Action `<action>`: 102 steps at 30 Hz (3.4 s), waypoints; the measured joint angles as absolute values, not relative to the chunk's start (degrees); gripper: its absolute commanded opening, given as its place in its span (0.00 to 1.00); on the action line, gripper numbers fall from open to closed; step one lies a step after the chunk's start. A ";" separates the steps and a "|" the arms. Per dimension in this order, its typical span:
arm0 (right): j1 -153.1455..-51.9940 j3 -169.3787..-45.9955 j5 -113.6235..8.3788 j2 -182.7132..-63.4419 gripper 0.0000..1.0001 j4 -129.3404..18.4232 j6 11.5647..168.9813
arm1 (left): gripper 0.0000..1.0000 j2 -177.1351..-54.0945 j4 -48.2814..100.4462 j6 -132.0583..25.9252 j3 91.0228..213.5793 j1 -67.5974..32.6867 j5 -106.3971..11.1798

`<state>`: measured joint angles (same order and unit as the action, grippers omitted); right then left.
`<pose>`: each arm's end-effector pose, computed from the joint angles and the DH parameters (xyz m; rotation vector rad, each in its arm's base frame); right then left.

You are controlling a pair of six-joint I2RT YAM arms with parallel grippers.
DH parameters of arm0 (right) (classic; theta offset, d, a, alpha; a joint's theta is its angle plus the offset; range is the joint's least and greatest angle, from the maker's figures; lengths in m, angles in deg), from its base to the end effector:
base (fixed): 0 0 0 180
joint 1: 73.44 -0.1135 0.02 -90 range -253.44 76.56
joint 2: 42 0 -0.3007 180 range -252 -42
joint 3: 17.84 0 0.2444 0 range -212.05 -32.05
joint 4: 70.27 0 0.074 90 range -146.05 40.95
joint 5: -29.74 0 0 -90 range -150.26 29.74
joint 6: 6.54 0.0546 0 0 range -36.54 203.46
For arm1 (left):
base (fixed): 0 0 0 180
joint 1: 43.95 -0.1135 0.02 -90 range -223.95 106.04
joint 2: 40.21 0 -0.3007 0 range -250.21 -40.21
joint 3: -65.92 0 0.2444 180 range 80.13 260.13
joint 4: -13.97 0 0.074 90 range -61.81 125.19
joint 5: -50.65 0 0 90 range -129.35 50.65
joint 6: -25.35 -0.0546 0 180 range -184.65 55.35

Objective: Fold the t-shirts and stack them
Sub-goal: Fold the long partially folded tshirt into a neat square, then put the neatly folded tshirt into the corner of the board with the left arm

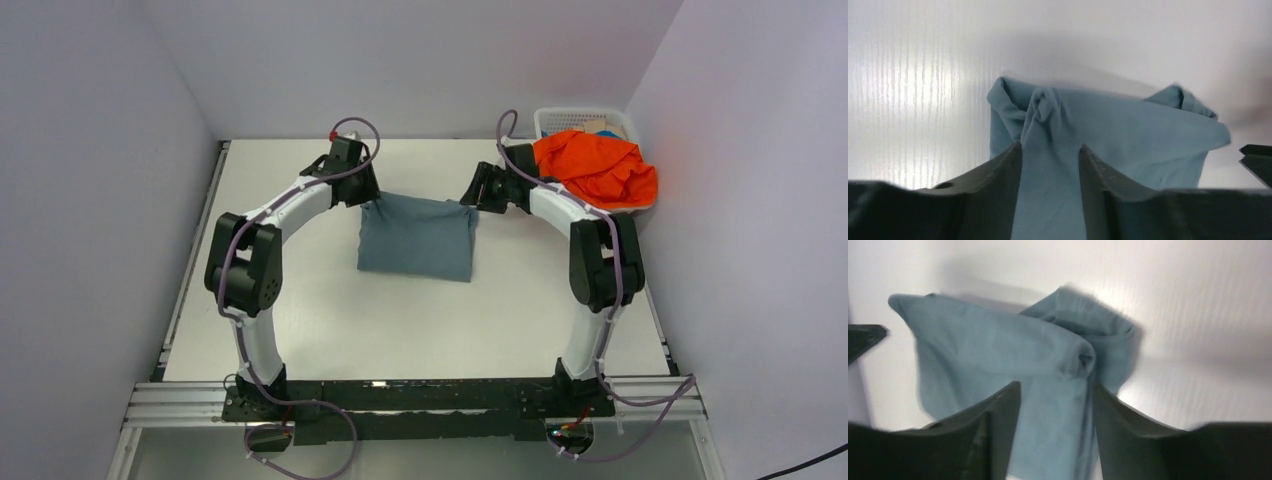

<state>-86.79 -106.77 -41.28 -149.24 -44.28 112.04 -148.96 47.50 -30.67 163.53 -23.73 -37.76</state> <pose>0.4153 0.1168 0.2362 0.1510 2.4100 0.7392 0.4208 -0.1534 0.2606 -0.3002 2.3725 -0.4254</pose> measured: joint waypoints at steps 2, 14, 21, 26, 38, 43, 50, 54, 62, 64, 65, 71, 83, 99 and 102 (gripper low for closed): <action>-86.20 -110.14 -41.78 -152.21 0.99 -43.58 111.42 | 0.97 -150.58 48.55 -31.06 165.71 -24.38 -37.54; -87.81 -102.92 -35.29 -145.04 1.00 -52.35 114.57 | 1.00 -147.60 41.27 -32.59 165.93 -25.23 -52.56; -89.17 -101.74 -28.95 -150.61 1.00 -66.45 124.84 | 0.99 -156.70 40.72 -33.73 171.72 -24.73 -60.34; -88.10 -106.46 -30.83 -160.32 1.00 -68.04 127.69 | 0.99 -162.88 42.43 -34.28 172.77 -24.93 -60.28; -86.76 -111.58 -31.95 -164.32 1.00 -62.12 125.50 | 0.99 -164.24 42.69 -36.22 172.40 -25.52 -61.50; -86.41 -108.61 -37.72 -154.57 1.00 -54.58 118.42 | 0.99 -153.11 45.07 -39.08 167.16 -24.99 -57.78; -85.89 -88.24 -45.04 -122.75 1.00 -57.18 114.97 | 0.99 -132.02 42.34 -39.96 154.11 -24.95 -50.68; -85.80 -75.21 -51.33 -108.85 1.00 -56.79 113.65 | 0.99 -136.08 42.58 -39.85 152.07 -24.97 -49.76; -85.45 -70.53 -60.47 -96.85 1.00 -45.36 110.86 | 0.75 -147.06 46.25 -39.17 150.63 -24.99 -47.99; -85.45 -70.53 -60.43 -95.99 1.00 -45.29 110.44 | 0.63 -148.78 46.29 -38.65 150.92 -24.99 -48.23; -85.45 -70.53 -60.41 -95.97 1.00 -45.27 110.33 | 0.57 -149.72 46.29 -38.52 151.29 -24.97 -48.54; -85.48 -70.55 -59.75 -97.52 1.00 -43.80 109.37 | 0.00 -154.47 44.70 -37.23 155.37 -24.49 -49.98; -85.48 -70.51 -60.41 -99.01 1.00 -42.23 106.35 | 0.00 -161.57 56.50 -42.34 173.41 -24.43 -31.60; -85.48 -69.16 -65.83 -95.34 1.00 -42.36 103.25 | 0.00 -168.30 60.33 -63.80 193.84 -48.88 -24.45; -85.48 -69.11 -66.37 -95.69 1.00 -42.36 103.08 | 0.00 -170.42 60.13 -66.21 196.82 -51.83 -24.54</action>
<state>-85.48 -69.11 -66.37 -95.69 -42.36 103.08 -170.42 60.13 -66.21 196.82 -51.83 -24.54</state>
